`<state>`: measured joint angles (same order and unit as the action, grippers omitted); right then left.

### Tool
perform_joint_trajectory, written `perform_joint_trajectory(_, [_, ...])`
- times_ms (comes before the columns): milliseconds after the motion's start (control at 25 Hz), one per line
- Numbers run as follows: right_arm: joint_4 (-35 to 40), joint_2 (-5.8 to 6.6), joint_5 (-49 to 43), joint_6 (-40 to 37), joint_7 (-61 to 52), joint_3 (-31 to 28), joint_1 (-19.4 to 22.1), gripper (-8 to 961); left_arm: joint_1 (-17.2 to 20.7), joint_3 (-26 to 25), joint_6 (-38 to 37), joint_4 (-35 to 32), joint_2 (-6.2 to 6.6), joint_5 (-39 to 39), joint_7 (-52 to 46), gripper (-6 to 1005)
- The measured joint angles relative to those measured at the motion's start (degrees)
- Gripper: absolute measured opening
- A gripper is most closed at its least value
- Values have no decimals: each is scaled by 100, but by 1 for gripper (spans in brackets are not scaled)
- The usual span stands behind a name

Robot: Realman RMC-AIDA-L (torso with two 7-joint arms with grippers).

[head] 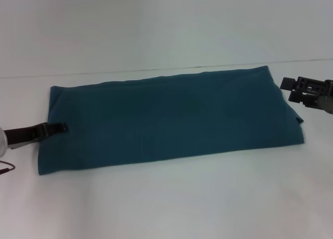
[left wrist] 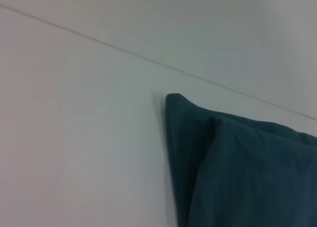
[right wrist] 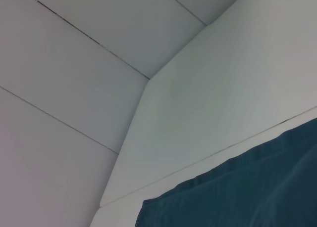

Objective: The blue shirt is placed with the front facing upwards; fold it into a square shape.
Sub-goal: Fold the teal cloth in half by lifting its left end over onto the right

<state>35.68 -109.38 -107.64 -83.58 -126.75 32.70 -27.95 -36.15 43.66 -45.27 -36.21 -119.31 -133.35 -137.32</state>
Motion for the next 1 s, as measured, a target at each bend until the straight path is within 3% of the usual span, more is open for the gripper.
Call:
perform_joint_trajectory(480, [0, 4, 3, 0, 6, -9, -3, 795, -167, 4, -626, -14, -97, 65, 10, 877])
perform_joint_trajectory(680, [0, 4, 10, 5, 22, -61, 3, 795, -267, 7, -822, -26, -36, 66, -38, 877])
perform_joint_trajectory(1000, [-70, 11, 3, 15, 33, -141, 11, 795, -296, 11, -855, -64, -3, 36, -107, 608])
